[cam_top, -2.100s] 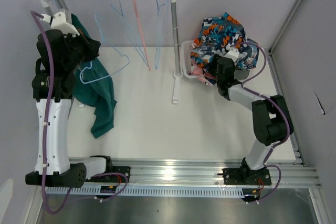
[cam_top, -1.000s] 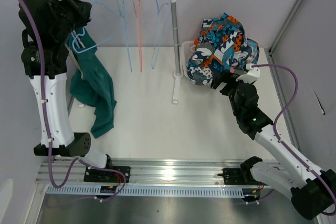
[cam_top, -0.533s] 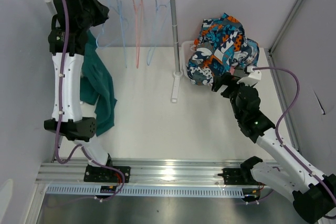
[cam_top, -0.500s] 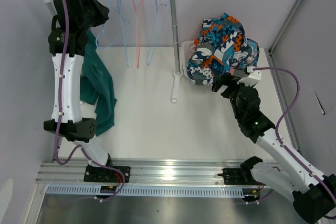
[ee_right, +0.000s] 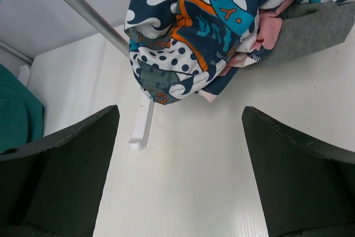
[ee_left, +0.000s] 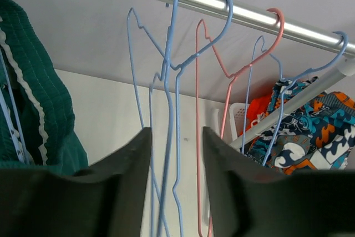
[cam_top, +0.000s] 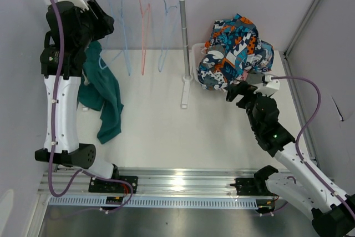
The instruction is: Remove the shorts from the hanger
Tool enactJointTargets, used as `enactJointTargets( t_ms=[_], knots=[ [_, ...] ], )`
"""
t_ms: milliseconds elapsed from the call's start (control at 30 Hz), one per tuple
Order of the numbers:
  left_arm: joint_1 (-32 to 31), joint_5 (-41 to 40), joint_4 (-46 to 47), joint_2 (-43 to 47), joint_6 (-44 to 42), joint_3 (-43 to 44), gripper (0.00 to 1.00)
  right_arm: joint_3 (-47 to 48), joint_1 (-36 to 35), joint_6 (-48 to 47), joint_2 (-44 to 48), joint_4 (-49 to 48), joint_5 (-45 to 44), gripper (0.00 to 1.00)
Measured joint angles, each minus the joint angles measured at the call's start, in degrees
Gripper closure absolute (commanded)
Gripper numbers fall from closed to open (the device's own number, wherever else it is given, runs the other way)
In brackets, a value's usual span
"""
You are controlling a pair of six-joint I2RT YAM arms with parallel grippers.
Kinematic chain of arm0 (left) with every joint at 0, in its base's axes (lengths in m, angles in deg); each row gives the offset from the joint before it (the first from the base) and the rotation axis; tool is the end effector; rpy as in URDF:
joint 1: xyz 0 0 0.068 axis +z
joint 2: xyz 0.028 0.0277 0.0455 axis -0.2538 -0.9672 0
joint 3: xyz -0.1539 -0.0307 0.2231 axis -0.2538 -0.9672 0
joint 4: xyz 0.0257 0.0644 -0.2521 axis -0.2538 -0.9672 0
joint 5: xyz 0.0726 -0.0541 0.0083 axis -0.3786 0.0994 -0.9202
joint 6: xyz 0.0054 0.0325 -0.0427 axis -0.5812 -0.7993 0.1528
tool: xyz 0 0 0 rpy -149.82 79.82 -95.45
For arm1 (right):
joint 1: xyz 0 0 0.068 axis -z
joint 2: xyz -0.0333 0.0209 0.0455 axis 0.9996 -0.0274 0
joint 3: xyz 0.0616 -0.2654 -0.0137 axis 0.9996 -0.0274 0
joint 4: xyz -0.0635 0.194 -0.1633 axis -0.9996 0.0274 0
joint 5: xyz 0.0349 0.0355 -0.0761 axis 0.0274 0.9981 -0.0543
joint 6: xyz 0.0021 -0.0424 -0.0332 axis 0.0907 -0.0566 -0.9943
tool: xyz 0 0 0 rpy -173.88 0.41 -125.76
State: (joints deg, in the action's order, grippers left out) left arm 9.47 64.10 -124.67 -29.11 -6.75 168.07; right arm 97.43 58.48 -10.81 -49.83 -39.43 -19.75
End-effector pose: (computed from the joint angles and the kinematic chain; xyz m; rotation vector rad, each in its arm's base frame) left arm 0.2718 -0.0230 0.5561 -0.2568 1.7122 -0.2787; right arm 0.1768 0.0844 0.3267 0.2361 1.6614 0.3396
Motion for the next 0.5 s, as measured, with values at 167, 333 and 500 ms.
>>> enactJointTargets(
  t_ms=[167, 333, 500],
  knots=[
    [0.0, -0.4, -1.1, 0.6, -0.4, 0.3, 0.16, -0.3, -0.1, 0.0, 3.3, 1.9, -0.1, 0.01],
    [0.0, -3.2, -2.3, 1.1, -1.0, 3.2, 0.14, -1.4, -0.1, 0.0, 5.7, 3.3, -0.2, 0.01],
    [0.2, -10.6, -2.5, 3.5, -3.1, 3.3, 0.11, -2.4, -0.1, -0.1, 6.6, 4.5, -0.2, 0.01]
  ],
)
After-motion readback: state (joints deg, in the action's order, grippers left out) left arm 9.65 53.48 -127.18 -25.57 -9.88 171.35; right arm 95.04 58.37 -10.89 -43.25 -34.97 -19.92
